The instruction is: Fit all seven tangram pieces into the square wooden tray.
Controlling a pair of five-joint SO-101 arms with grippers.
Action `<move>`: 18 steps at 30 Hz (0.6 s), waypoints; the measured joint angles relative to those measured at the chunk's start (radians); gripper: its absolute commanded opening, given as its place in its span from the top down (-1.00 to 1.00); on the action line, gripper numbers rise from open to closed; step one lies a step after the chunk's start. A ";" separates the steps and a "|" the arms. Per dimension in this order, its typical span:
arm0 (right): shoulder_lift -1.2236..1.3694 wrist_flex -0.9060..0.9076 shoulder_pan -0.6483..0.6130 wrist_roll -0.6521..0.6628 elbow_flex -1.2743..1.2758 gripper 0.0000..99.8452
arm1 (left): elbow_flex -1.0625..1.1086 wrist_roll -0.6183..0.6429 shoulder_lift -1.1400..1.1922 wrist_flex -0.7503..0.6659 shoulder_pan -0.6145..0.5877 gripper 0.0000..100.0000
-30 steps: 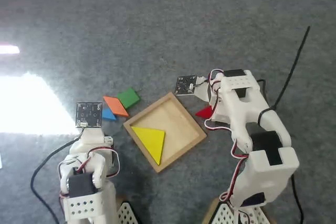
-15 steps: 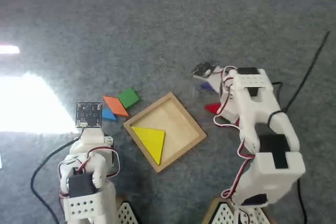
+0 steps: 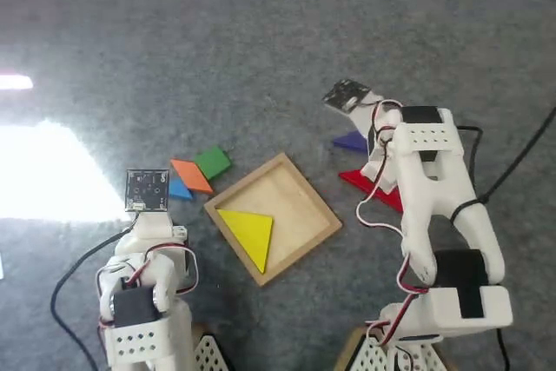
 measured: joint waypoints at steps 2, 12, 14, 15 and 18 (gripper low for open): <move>0.040 0.000 -0.028 0.075 0.000 0.32 | 0.000 0.000 0.000 0.000 0.000 0.97; 0.275 -0.034 -0.038 0.158 -0.051 0.28 | 0.000 0.000 0.000 0.000 0.000 0.97; 0.287 -0.034 -0.028 0.160 -0.074 0.28 | 0.000 0.000 0.000 0.000 0.000 0.97; 0.290 -0.034 -0.023 0.160 -0.084 0.28 | 0.000 0.000 0.000 0.000 0.000 0.97; 0.301 -0.034 -0.015 0.160 -0.101 0.28 | 0.000 0.000 0.000 0.000 0.000 0.97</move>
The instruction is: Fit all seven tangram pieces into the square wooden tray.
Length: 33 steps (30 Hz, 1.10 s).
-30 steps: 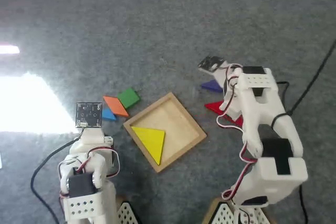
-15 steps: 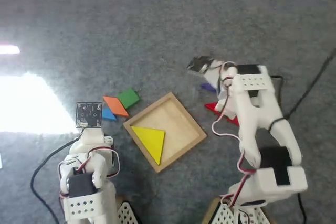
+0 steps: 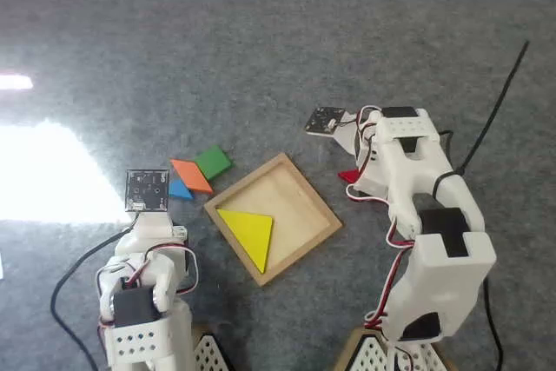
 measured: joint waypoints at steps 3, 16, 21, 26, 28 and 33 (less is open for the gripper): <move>0.002 0.000 0.000 0.002 -0.002 0.36 | 0.000 0.000 0.000 0.000 0.000 0.97; 0.005 -0.011 0.003 -0.054 -0.012 0.71 | 0.000 0.000 0.000 0.000 0.000 0.97; 0.003 -0.012 0.014 -0.060 -0.021 0.70 | 0.000 0.000 0.000 0.000 0.000 0.97; -0.008 -0.012 0.018 -0.106 -0.011 0.53 | 0.000 0.000 0.000 0.000 0.000 0.97; -0.038 -0.008 0.025 -0.129 0.002 0.49 | 0.000 0.000 0.000 0.000 0.000 0.97; -0.169 0.037 0.094 -0.250 0.078 0.48 | 0.000 0.000 0.000 0.000 0.000 0.97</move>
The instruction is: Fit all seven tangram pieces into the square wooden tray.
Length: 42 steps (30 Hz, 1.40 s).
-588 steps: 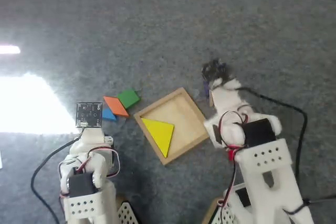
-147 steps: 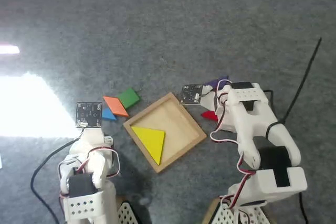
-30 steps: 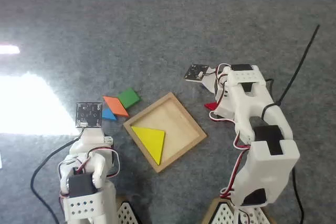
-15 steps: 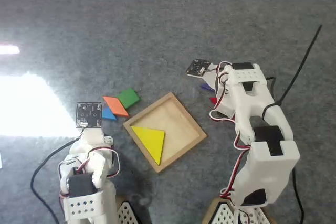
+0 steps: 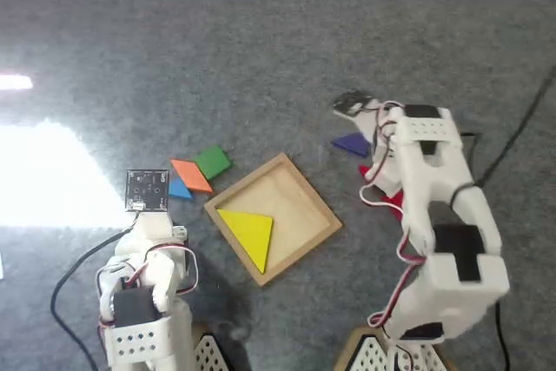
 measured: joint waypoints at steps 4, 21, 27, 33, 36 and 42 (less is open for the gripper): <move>-0.032 -0.043 0.026 -0.101 0.084 0.47 | 0.000 0.000 0.000 0.000 0.000 0.97; 0.009 -0.137 -0.017 -0.150 0.091 0.35 | 0.000 0.000 0.000 0.000 0.000 0.97; 0.009 -0.133 -0.041 -0.150 0.091 0.45 | 0.000 0.000 0.000 0.000 0.000 0.97; 0.097 -0.054 -0.087 -0.129 0.041 0.47 | 0.000 0.000 0.000 0.000 0.000 0.97; 0.120 -0.029 -0.089 -0.127 0.011 0.50 | 0.000 0.000 0.000 0.000 0.000 0.97; 0.120 -0.023 -0.087 -0.152 -0.003 0.87 | 0.000 0.000 0.000 0.000 0.000 0.97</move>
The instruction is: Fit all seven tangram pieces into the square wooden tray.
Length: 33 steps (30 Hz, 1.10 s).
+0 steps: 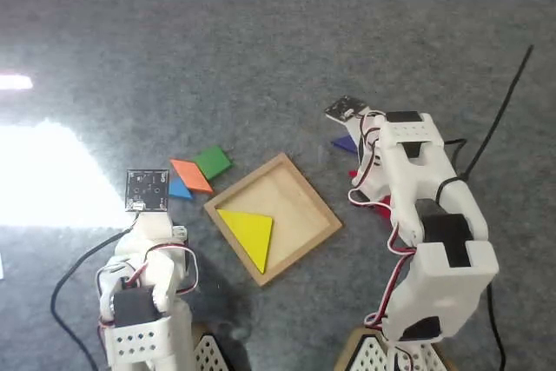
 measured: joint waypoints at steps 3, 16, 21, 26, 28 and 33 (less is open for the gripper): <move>-0.002 0.000 0.000 -0.014 -0.002 0.91 | 0.000 0.000 0.000 0.000 0.000 0.97; -0.081 0.074 0.002 -0.074 0.008 0.85 | 0.000 0.000 0.000 0.000 0.000 0.97; -0.203 0.138 0.164 -0.025 0.044 0.78 | 0.000 0.000 0.000 0.000 0.000 0.97; -0.457 0.100 0.235 0.068 0.307 0.77 | 0.000 0.000 0.000 0.000 0.000 0.97; -0.589 0.095 0.239 0.098 0.442 0.77 | 0.000 0.000 0.000 0.000 0.000 0.97; -0.965 0.227 0.247 0.247 0.655 0.77 | 0.000 0.000 0.000 0.000 0.000 0.97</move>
